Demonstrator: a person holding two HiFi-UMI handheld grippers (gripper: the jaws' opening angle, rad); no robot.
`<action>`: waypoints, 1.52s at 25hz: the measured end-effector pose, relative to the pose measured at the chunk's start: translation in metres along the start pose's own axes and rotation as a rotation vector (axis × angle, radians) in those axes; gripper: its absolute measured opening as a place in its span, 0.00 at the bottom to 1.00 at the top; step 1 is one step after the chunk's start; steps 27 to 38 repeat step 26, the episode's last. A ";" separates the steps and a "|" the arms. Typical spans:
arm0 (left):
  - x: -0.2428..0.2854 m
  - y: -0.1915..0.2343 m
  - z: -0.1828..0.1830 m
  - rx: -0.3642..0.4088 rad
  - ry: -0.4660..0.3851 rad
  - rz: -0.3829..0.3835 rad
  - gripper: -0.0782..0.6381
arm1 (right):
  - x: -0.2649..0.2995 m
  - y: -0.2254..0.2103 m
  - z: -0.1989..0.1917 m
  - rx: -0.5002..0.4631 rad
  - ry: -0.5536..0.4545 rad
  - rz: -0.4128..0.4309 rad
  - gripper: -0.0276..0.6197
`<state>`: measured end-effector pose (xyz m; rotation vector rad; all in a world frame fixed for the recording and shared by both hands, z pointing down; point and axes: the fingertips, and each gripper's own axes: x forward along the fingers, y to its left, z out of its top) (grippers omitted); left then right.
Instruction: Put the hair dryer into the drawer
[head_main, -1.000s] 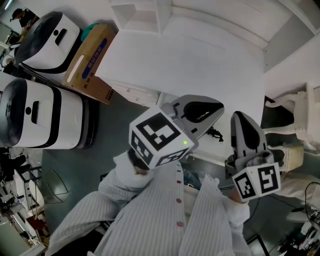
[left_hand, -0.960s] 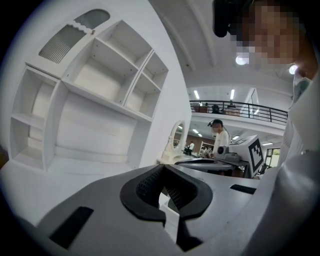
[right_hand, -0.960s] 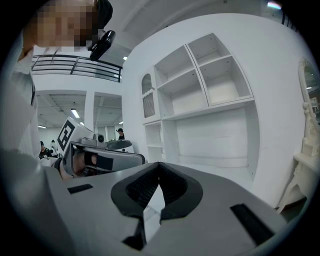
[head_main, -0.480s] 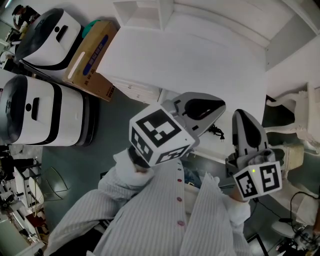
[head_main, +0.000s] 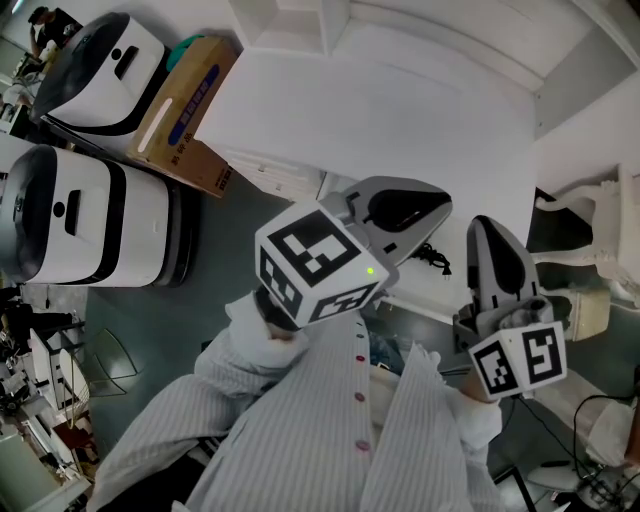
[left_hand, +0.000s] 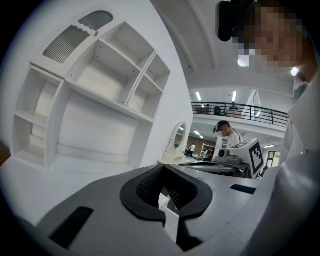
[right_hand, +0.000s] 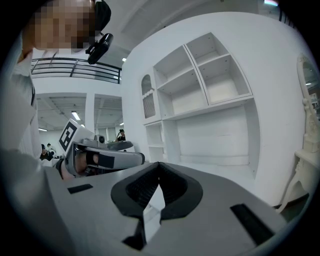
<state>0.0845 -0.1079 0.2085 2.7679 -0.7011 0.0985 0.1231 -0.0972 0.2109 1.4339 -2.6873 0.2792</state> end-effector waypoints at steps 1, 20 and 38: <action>0.000 0.000 0.001 0.002 -0.003 0.000 0.12 | 0.000 0.000 0.000 -0.003 0.001 0.003 0.06; 0.009 0.012 0.028 0.100 -0.034 0.024 0.12 | -0.002 -0.006 -0.001 -0.011 0.017 0.029 0.06; 0.013 0.016 0.019 0.091 -0.002 0.022 0.12 | 0.000 -0.011 0.002 -0.009 0.016 0.023 0.06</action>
